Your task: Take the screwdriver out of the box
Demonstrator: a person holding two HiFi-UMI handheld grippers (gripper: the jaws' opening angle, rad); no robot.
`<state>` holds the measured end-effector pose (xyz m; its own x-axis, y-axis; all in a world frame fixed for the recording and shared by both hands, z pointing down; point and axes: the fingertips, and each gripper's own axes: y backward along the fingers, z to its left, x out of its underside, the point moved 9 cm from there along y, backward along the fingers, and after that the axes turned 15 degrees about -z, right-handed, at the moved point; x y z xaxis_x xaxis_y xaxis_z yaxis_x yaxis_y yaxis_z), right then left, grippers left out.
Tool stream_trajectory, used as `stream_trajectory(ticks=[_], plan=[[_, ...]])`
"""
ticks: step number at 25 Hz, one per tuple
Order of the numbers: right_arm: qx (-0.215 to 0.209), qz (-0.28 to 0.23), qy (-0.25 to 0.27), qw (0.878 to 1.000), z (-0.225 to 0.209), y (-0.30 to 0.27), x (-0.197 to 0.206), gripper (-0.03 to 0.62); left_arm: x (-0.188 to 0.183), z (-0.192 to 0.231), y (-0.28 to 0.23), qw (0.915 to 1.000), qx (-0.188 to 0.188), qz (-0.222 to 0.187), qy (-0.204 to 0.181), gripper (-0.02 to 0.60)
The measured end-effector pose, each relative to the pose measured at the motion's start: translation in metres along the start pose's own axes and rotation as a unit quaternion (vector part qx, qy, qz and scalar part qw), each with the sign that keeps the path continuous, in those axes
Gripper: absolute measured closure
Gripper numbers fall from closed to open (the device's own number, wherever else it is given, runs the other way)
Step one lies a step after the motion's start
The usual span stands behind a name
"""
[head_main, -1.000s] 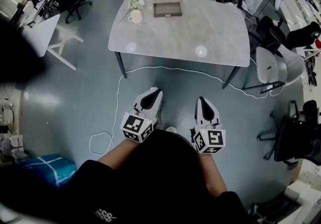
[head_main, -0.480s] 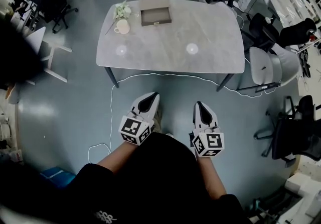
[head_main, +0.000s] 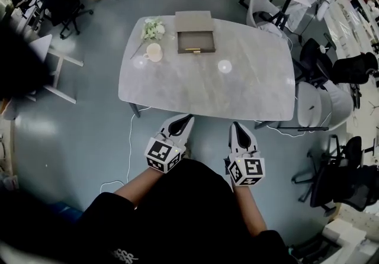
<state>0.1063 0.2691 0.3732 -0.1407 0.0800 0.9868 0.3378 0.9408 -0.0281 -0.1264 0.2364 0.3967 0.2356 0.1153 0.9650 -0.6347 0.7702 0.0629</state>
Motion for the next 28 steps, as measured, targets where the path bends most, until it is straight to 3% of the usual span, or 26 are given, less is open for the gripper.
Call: stream_trajectory(ticks=[7, 14, 28], plan=[[-0.002, 0.005, 0.014, 1.000, 0.021, -0.095, -0.011, 0.582, -0.013, 0.091, -0.033, 0.9999, 0.003, 0.013, 0.006, 0.565], [-0.004, 0.024, 0.010, 1.000, 0.032, -0.134, -0.001, 0.582, -0.006, 0.149, -0.067, 0.9988, 0.018, 0.045, -0.002, 0.565], [-0.015, 0.036, -0.018, 0.999, -0.018, -0.214, 0.021, 0.582, 0.021, 0.241, -0.169, 0.9942, -0.010, 0.104, -0.024, 0.563]])
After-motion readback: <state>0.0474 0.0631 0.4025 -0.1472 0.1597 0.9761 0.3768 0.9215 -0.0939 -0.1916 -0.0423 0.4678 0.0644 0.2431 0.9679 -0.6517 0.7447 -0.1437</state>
